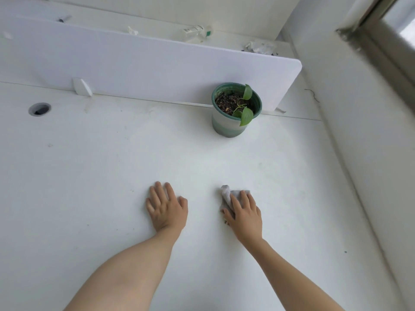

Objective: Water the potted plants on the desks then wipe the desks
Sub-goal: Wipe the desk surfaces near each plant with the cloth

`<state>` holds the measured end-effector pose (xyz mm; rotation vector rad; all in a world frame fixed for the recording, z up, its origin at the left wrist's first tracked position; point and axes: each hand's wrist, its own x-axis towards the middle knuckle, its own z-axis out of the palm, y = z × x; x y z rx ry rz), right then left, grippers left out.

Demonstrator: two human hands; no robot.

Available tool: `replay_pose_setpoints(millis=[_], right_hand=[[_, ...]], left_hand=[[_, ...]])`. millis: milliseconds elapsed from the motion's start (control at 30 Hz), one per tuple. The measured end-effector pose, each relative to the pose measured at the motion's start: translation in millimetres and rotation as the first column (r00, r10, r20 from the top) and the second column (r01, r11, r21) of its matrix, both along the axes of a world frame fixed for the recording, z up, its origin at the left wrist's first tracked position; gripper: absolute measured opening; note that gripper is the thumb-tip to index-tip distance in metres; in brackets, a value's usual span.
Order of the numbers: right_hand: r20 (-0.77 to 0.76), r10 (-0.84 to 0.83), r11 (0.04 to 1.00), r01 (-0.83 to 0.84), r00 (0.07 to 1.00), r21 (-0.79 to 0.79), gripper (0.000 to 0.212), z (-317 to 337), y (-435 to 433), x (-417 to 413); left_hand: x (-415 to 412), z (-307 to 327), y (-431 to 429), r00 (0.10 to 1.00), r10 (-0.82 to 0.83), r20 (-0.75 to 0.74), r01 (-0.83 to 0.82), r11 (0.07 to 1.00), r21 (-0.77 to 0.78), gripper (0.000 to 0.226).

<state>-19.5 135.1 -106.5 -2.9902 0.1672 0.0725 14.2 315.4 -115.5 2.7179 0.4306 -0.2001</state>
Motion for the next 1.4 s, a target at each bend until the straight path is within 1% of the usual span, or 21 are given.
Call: replay_pose_setpoints(millis=[100, 167, 200, 267, 333, 400, 467, 533, 600, 700, 800, 867, 933, 1000, 1100, 1233, 1333, 1400], right_hand=[[0.001, -0.065, 0.995, 0.065, 0.998, 0.077, 0.032, 3, -4, -25], [-0.053, -0.107, 0.985, 0.113, 0.993, 0.131, 0.026, 5, -8, -39], [-0.056, -0.117, 0.981, 0.124, 0.992, 0.146, 0.024, 6, -10, -45], [-0.049, -0.125, 0.979, 0.131, 0.991, 0.157, 0.023, 9, -13, -57], [-0.075, -0.109, 0.981, 0.120, 0.991, 0.153, 0.027, 12, -15, -65], [-0.122, -0.083, 0.981, 0.103, 0.989, 0.166, 0.033, 16, -19, -75], [-0.169, -0.063, 0.973, 0.098, 0.984, 0.210, 0.031, 26, -20, -87], [-0.204, -0.025, 0.936, 0.095, 0.979, 0.339, 0.022, 41, -17, -102], [-0.211, 0.001, 0.865, 0.105, 0.977, 0.491, 0.015, 57, -14, -120], [-0.201, 0.070, 0.787, 0.070, 0.977, 0.612, 0.020, 70, -3, -147], [-0.181, 0.223, 0.782, -0.065, 0.958, 0.621, 0.023, 63, 15, -170], [-0.180, 0.329, 0.771, -0.154, 0.927, 0.618, 0.018, 53, 30, -185], [-0.188, 0.438, 0.754, -0.245, 0.879, 0.610, 0.014, 46, 44, -203], [-0.201, 0.500, 0.745, -0.300, 0.843, 0.595, 0.019, 42, 55, -218], [-0.245, 0.526, 0.779, -0.345, 0.814, 0.524, 0.022, 41, 71, -231], [-0.266, 0.533, 0.804, -0.383, 0.803, 0.454, 0.026, 43, 99, -241], [-0.287, 0.507, 0.826, -0.363, 0.813, 0.431, 0.023, 45, 133, -250], [-0.306, 0.493, 0.840, -0.355, 0.814, 0.410, 0.019, 42, 165, -259]], left_hand=[[-3, 3, 1, 1.000, -0.003, -0.010, 0.003, 1.000, -0.013, 0.054], [-4, 3, 4, 1.000, -0.004, 0.004, 0.005, 0.999, -0.032, 0.052], [-7, 3, 8, 1.000, -0.022, 0.021, 0.023, 0.999, -0.046, 0.051], [-18, 7, 19, 0.995, -0.087, 0.048, 0.090, 0.993, -0.080, 0.048], [-39, 14, 31, 0.994, -0.084, 0.073, 0.095, 0.981, -0.168, 0.045], [-71, 27, 40, 0.993, 0.016, 0.118, 0.020, 0.954, -0.298, 0.040], [-110, 41, 44, 0.980, 0.134, 0.147, -0.060, 0.904, -0.424, 0.035], [-152, 52, 44, 0.957, 0.245, 0.153, -0.133, 0.844, -0.520, 0.032], [-191, 58, 42, 0.920, 0.367, 0.138, -0.217, 0.771, -0.599, 0.028], [-244, 59, 36, 0.862, 0.502, 0.072, -0.324, 0.655, -0.683, 0.024], [-293, 53, 34, 0.837, 0.546, 0.023, -0.398, 0.638, -0.659, 0.025], [-324, 48, 37, 0.807, 0.591, -0.013, -0.470, 0.629, -0.620, 0.024], [-353, 43, 43, 0.747, 0.664, -0.040, -0.551, 0.584, -0.596, 0.022], [-378, 43, 50, 0.687, 0.726, -0.037, -0.604, 0.542, -0.584, 0.020], [-402, 45, 59, 0.629, 0.777, -0.028, -0.635, 0.494, -0.594, 0.018], [-420, 45, 79, 0.620, 0.783, -0.052, -0.625, 0.453, -0.636, 0.016], [-432, 46, 113, 0.635, 0.771, -0.053, -0.618, 0.466, -0.633, 0.019], [-443, 49, 148, 0.637, 0.771, -0.027, -0.610, 0.481, -0.630, 0.016]])
